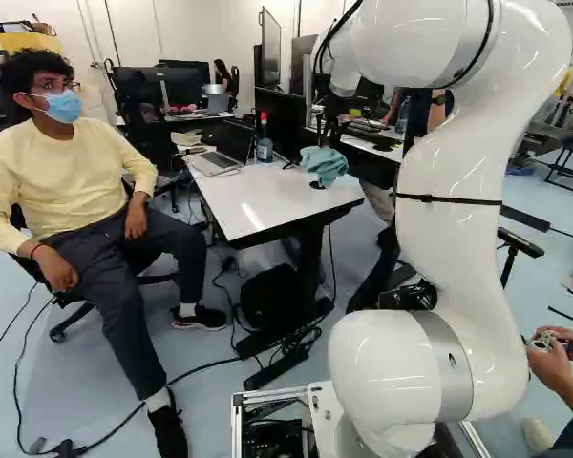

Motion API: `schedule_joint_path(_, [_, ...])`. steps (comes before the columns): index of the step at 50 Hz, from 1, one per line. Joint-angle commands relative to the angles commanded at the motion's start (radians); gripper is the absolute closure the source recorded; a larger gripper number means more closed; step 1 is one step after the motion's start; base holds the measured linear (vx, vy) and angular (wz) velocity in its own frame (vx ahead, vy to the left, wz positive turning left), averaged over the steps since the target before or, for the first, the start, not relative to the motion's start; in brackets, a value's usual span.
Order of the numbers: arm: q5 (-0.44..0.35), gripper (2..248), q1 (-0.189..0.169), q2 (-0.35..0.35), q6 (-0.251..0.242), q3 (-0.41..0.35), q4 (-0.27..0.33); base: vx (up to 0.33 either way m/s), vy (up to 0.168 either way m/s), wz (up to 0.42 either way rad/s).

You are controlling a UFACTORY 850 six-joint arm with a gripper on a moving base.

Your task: Clean the table with the green towel

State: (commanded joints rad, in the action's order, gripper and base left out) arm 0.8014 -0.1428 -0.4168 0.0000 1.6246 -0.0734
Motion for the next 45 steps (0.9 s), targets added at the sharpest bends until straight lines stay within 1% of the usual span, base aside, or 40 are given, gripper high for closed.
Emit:
schedule_joint_path(8, [0.0,211,-0.01,-0.017,0.0,0.022,0.0,0.0,0.0,0.0])
schedule_joint_path(29, [0.0,211,-0.023,-0.057,0.0,0.074,0.0,0.0,0.0,0.0])
schedule_joint_path(45, [0.0,211,-0.026,-0.067,0.0,0.087,0.0,0.0,0.0,0.0])
